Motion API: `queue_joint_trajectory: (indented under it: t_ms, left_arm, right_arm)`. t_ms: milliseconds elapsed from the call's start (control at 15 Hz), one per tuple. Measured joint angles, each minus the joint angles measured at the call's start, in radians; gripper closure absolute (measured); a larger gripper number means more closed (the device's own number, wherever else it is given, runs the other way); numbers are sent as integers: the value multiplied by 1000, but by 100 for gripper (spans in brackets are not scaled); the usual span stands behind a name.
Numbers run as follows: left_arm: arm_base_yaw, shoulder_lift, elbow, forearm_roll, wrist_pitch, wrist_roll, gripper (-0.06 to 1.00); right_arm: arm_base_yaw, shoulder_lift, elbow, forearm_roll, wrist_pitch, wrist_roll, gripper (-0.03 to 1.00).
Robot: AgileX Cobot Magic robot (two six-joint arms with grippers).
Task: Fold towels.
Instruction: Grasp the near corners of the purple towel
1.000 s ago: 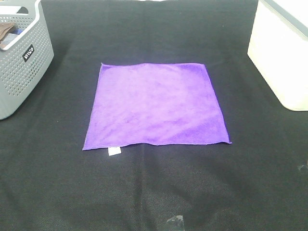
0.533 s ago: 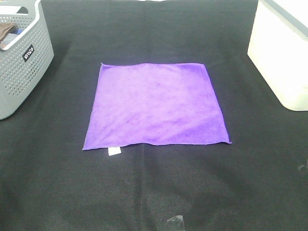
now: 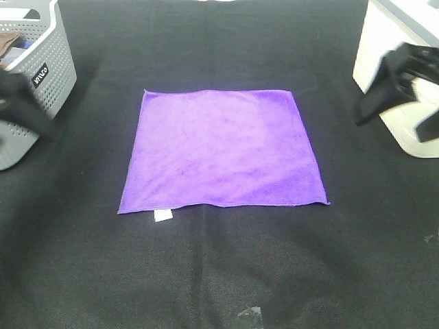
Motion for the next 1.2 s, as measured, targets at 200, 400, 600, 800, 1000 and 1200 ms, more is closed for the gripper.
queue_joint_trajectory:
  t_ms: [200, 400, 600, 800, 1000, 1200]
  left_arm:
    - [-62, 162, -118, -34, -11, 10, -5]
    - [-104, 215, -128, -70, -20, -6, -5]
    - [-120, 301, -135, -73, -98, -66, -5]
    - [-120, 404, -175, -77, -118, -72, -5]
    - [-120, 470, -185, -81, -132, -74, -5]
    - [-120, 486, -185, -81, -149, -74, -4]
  right_arm:
    - [0, 106, -46, 20, -6, 0, 1]
    - [0, 187, -46, 29, -9, -1, 1]
    - [0, 298, -52, 55, -65, -54, 1]
    - [-1, 434, -119, 117, -81, -94, 1]
    - [-1, 507, -132, 142, -100, -129, 1]
    - [-1, 545, -139, 162, -123, -155, 1]
